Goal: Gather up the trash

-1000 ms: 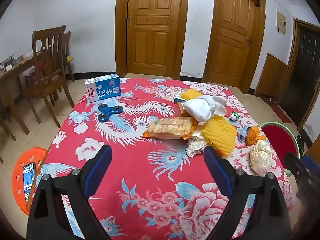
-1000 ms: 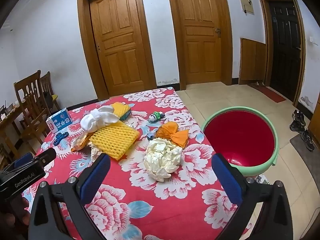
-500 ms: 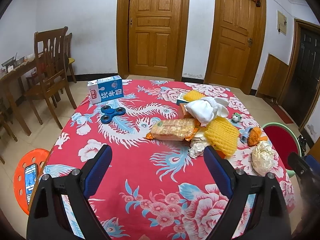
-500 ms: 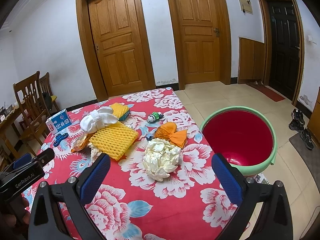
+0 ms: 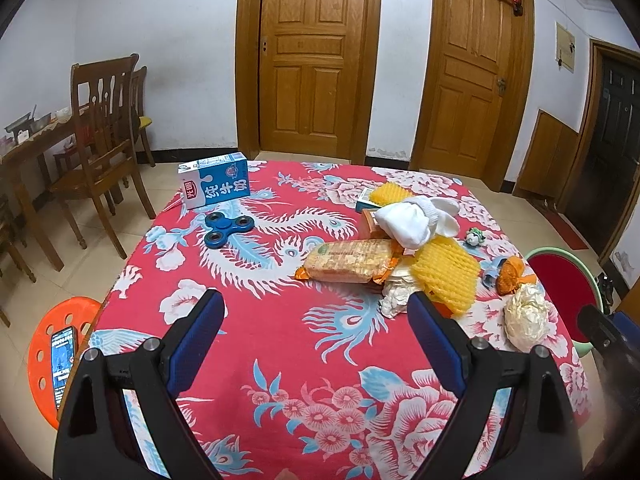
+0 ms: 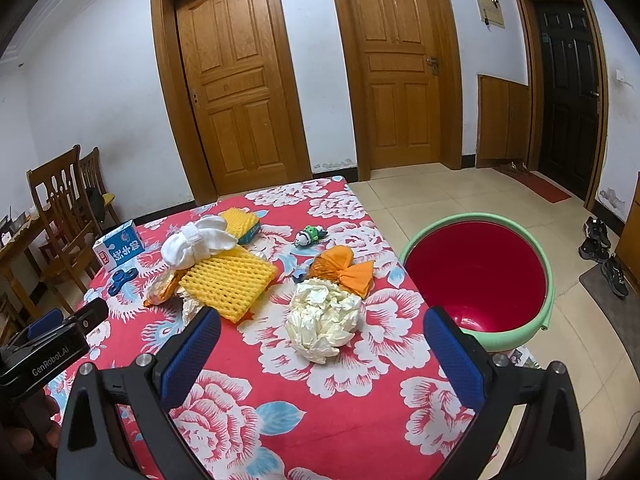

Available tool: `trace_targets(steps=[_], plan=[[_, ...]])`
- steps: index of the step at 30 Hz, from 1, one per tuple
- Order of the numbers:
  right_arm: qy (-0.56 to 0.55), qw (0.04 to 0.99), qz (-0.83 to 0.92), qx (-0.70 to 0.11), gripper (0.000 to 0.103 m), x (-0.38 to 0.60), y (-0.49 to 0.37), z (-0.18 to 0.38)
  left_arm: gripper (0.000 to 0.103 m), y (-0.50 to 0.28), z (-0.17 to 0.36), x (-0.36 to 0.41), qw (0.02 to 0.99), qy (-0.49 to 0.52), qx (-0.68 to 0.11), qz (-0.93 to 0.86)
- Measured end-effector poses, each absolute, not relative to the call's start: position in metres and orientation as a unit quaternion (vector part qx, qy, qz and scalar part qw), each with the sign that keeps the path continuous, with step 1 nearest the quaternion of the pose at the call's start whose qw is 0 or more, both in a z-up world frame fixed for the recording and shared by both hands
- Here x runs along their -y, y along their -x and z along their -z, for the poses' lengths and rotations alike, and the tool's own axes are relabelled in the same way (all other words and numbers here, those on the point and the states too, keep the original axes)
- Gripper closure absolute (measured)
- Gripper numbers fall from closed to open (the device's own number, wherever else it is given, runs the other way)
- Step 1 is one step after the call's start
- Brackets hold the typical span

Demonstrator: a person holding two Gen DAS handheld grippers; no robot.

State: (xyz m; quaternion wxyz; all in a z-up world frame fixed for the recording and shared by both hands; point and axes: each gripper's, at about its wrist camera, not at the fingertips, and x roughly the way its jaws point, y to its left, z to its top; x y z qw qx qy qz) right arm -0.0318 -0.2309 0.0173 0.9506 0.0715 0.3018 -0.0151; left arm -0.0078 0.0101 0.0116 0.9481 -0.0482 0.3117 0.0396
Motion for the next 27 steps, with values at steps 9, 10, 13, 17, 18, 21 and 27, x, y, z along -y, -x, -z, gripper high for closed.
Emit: trace_targets(steps=[9, 10, 13, 17, 18, 21, 27], plan=[[-0.077, 0.951, 0.013, -0.298, 0.000, 0.2314, 0.0340, -0.0205, 0.010, 0.0075, -0.0118, -0.0126, 0.948, 0.050, -0.310, -0.048], [-0.077, 0.951, 0.013, -0.299, 0.000, 0.2316, 0.0338, -0.0203, 0.010, 0.0075, -0.0116, -0.0129, 0.948, 0.050, -0.310, -0.050], [-0.077, 0.951, 0.015, -0.300, 0.000, 0.2314, 0.0334, -0.0205, 0.010, 0.0077, -0.0109, -0.0134, 0.948, 0.051, -0.309, -0.050], [-0.081, 0.950, 0.014, -0.300, 0.000, 0.2322, 0.0334, -0.0207, 0.010, 0.0076, -0.0108, -0.0134, 0.949, 0.049, -0.308, -0.050], [-0.082, 0.950, 0.013, -0.300, 0.000, 0.2323, 0.0332, -0.0206, 0.010, 0.0078, -0.0109, -0.0137, 0.949, 0.049, -0.308, -0.050], [-0.084, 0.950, 0.011, -0.300, 0.000, 0.2322, 0.0322, -0.0200, 0.010, 0.0077, -0.0109, -0.0138, 0.949, 0.049, -0.308, -0.050], [-0.084, 0.950, 0.010, -0.301, 0.000, 0.2318, 0.0324, -0.0194, 0.010, 0.0079, -0.0109, -0.0140, 0.949, 0.049, -0.308, -0.051]])
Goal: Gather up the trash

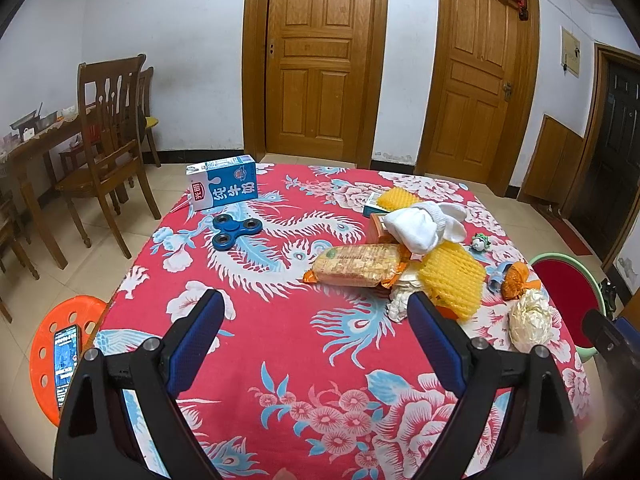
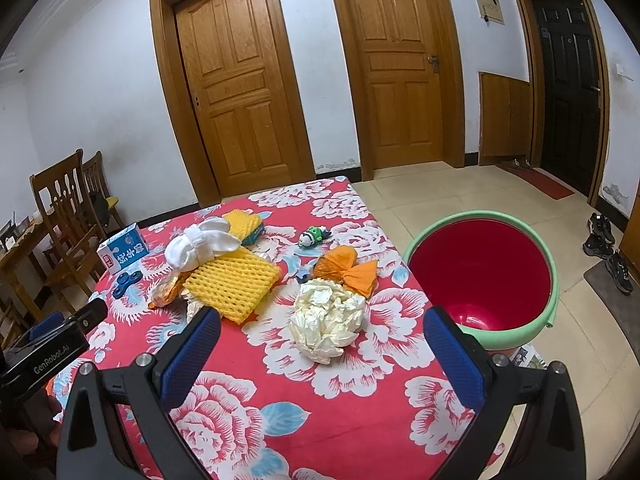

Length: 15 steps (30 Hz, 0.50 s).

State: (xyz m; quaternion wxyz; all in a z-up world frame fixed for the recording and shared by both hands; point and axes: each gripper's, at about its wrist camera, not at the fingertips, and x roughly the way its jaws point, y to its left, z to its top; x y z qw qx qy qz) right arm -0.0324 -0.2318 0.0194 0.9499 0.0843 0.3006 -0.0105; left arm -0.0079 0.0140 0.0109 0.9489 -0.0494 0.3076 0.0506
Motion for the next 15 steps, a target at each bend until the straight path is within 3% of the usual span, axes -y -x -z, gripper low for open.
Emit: trace_targets(steps=[15], plan=[[-0.091, 0.949, 0.002, -0.302, 0.000, 0.2299, 0.0316, -0.0176, 0.010, 0.0097, -0.0119, -0.0108, 0.951, 0.043, -0.303, -0.050]])
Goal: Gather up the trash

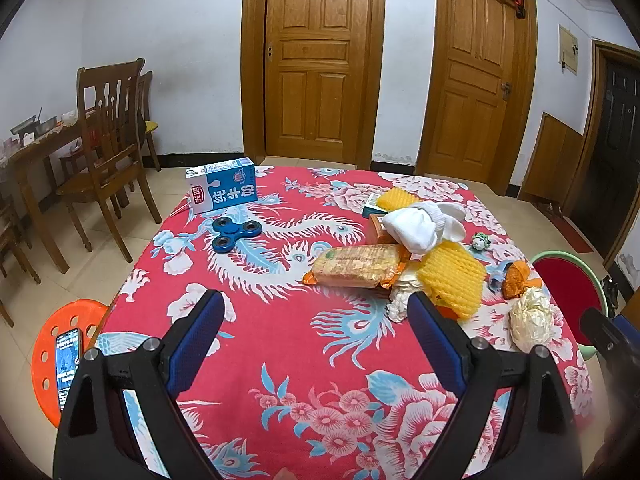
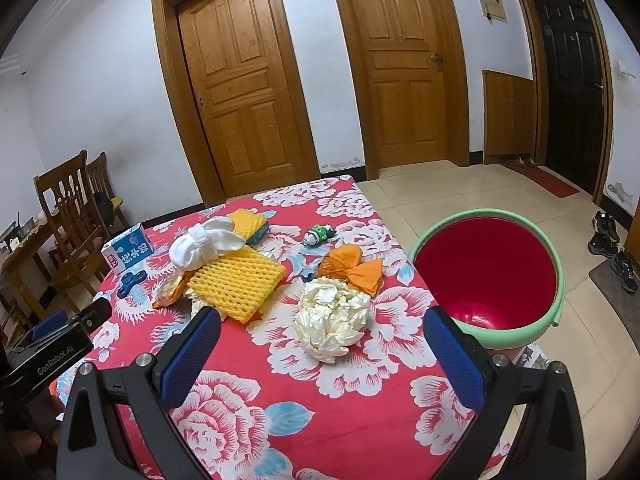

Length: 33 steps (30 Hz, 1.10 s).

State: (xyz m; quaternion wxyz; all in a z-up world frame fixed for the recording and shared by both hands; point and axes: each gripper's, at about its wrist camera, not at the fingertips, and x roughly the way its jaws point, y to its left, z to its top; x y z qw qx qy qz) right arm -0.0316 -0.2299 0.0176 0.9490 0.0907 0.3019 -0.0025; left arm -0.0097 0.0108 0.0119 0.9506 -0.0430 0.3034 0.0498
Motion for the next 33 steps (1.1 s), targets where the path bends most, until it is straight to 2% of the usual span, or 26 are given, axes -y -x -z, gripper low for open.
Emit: trace_targets(steps=[19, 33], plan=[[-0.101, 0.928, 0.013, -0.359, 0.000, 0.244, 0.007, 0.016, 0.010, -0.012, 0.004, -0.021, 0.942, 0.040, -0.330, -0.048], [-0.097, 0.910, 0.034, -0.402, 0.000, 0.245, -0.030, 0.042, 0.010, -0.061, 0.017, -0.019, 0.930, 0.042, -0.365, 0.017]])
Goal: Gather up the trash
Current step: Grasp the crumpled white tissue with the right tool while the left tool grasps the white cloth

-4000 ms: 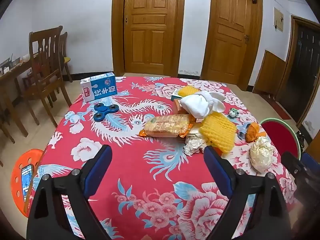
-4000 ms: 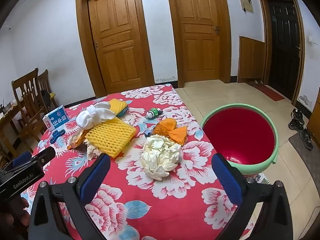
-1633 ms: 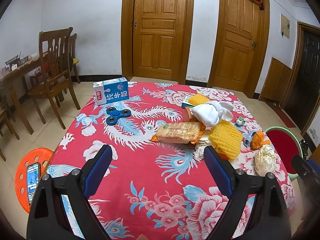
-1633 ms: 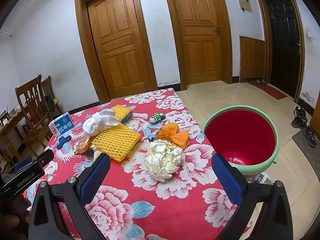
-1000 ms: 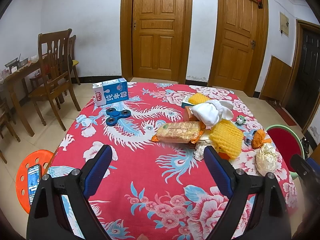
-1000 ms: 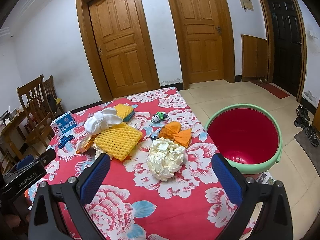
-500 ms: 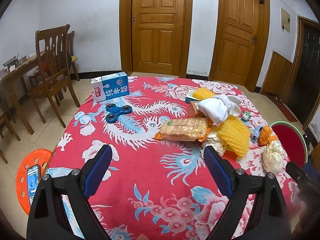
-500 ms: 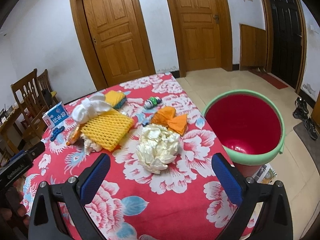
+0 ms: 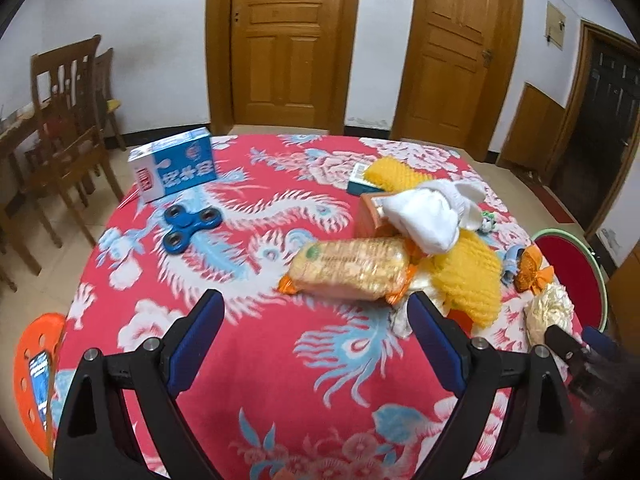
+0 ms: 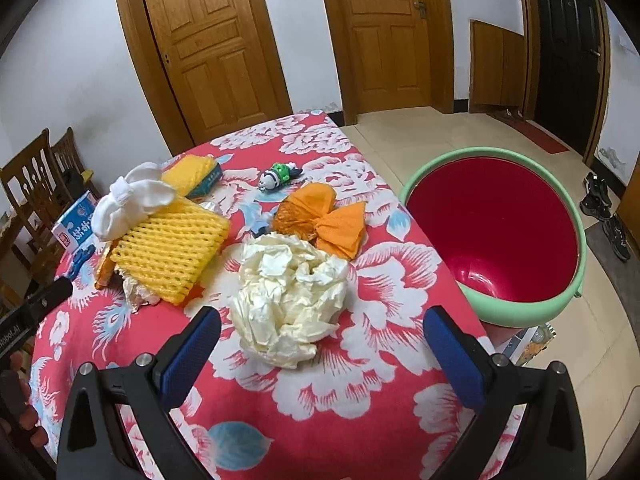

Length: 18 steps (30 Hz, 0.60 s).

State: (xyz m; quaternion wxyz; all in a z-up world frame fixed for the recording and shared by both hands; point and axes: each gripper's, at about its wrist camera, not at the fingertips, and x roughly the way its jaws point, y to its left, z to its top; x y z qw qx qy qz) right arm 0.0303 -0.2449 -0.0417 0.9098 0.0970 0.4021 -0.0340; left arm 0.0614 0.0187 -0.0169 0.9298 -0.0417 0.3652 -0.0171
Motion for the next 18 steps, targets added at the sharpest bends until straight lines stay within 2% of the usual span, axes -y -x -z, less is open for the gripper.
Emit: trace_targets(steps=[2, 7, 11, 18], plan=[[-0.094, 0.909, 0.034, -0.405, 0.003, 0.243, -0.034, 0.043, 0.010, -0.068, 0.016, -0.018, 0.929, 0.044, -0.366, 0.029], [-0.110, 0.898, 0.038, -0.425, 0.022, 0.243, -0.046, 0.049, 0.010, -0.085, 0.013, -0.015, 0.928, 0.044, -0.366, 0.053], [-0.090, 0.896, 0.044, -0.433, 0.027, 0.238, -0.050, 0.052, 0.010, -0.097, 0.006, -0.010, 0.924, 0.044, -0.370, 0.091], [-0.073, 0.893, 0.059, -0.441, 0.028, 0.232, -0.052, 0.054, 0.011, -0.118, -0.005, 0.008, 0.923, 0.023, -0.350, 0.158]])
